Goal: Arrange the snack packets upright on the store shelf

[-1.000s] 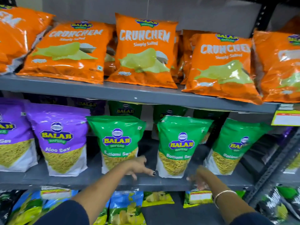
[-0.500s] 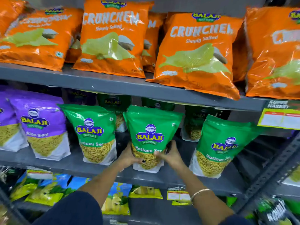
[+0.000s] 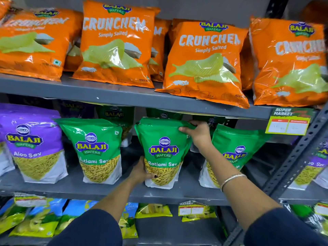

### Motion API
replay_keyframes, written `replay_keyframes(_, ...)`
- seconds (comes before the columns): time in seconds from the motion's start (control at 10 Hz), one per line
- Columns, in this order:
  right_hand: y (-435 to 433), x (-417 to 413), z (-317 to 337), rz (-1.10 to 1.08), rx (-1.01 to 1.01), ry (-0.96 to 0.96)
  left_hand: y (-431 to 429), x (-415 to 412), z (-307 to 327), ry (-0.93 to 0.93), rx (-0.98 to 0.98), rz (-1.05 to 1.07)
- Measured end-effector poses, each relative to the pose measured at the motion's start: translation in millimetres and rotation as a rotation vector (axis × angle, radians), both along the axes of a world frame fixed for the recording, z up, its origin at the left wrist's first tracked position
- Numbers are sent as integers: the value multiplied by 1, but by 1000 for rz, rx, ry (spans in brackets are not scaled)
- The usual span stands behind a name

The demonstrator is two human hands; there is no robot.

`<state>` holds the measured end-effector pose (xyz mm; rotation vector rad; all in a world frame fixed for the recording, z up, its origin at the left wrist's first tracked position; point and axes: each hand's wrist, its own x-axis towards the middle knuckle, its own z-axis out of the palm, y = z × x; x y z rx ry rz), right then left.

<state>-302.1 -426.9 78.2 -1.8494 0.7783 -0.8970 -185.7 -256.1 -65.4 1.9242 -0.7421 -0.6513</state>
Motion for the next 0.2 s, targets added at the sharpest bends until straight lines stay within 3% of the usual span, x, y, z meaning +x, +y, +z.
replay_keyframes(0.1,10,-6,0,-29,-84,-32,0,-4,3,17,20,-23)
replay_keyframes(0.2,44,-25,-8,-208,-480,1,4,-13,7,-37,64,68)
